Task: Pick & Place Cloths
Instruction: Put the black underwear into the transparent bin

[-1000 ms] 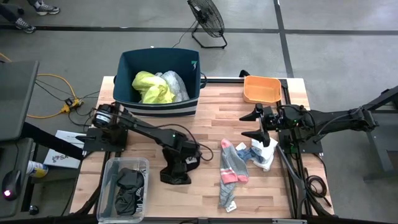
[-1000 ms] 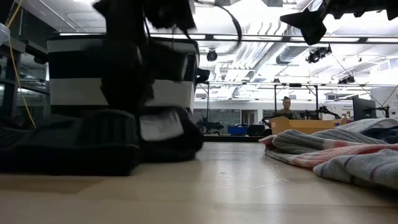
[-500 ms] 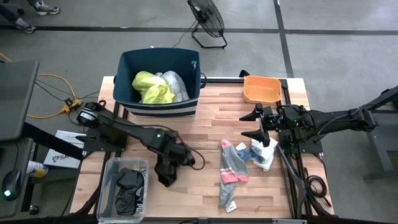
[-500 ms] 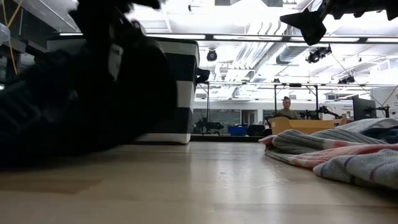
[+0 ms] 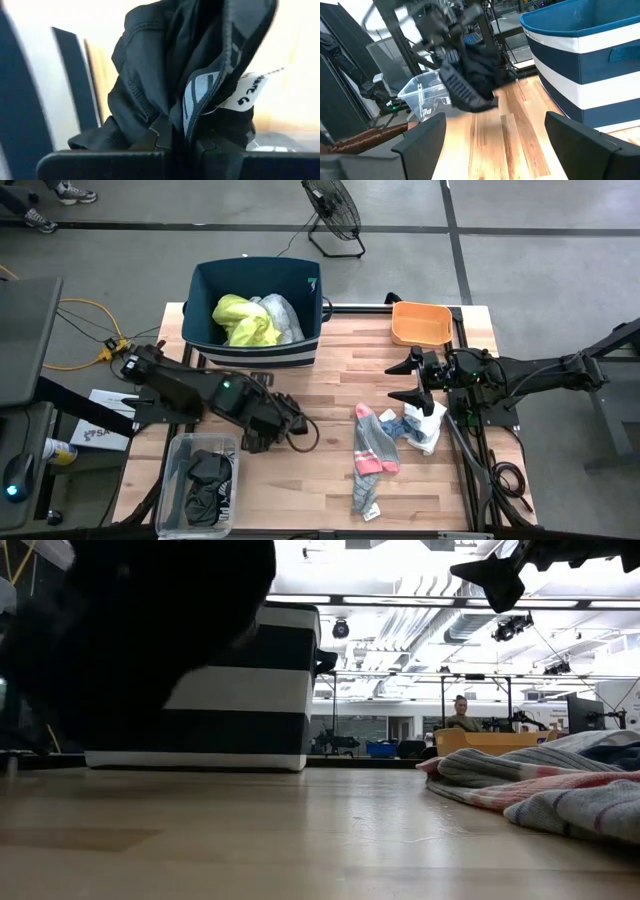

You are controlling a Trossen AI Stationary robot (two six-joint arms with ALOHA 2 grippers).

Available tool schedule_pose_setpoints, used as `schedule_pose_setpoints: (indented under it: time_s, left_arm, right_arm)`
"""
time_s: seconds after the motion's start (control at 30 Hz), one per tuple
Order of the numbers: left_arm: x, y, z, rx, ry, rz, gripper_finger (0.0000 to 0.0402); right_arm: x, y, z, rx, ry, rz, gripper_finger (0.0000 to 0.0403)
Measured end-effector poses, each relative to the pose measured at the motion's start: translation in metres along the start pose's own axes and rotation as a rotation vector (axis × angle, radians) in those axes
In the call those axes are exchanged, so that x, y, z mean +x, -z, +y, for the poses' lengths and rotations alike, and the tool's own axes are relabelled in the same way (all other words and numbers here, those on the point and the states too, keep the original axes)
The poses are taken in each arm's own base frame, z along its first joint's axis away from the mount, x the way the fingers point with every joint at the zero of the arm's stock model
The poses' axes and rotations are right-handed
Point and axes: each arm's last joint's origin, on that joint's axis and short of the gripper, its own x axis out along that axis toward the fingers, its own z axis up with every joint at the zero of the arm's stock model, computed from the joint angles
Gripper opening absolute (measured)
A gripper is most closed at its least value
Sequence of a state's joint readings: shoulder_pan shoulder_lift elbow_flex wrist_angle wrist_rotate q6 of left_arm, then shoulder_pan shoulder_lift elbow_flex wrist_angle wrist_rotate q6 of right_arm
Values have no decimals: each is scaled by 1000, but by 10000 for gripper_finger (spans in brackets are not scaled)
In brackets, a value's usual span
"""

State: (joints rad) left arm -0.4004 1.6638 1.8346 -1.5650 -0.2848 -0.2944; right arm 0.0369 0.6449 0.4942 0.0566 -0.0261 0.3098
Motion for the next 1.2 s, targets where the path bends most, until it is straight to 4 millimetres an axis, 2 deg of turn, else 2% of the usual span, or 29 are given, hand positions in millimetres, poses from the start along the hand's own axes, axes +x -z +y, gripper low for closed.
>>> schedule_pose_setpoints:
  time_s: [0.27, 0.67, 0.97, 1.2]
  left_arm:
    - [-42, -1, 7, 58, 201, -115, 9]
    - [-80, 28, 20, 22, 478, -174, 9]
    - [-95, 41, 21, -133, 727, -85, 9]
    - [-108, 55, 11, -242, 869, 38, 13]
  right_arm:
    - [0, 0, 0, 0, 0, 0, 332]
    - [0, 0, 0, 0, 0, 0, 332]
    - [0, 0, 0, 0, 0, 0, 332]
    - [0, 0, 0, 0, 0, 0, 332]
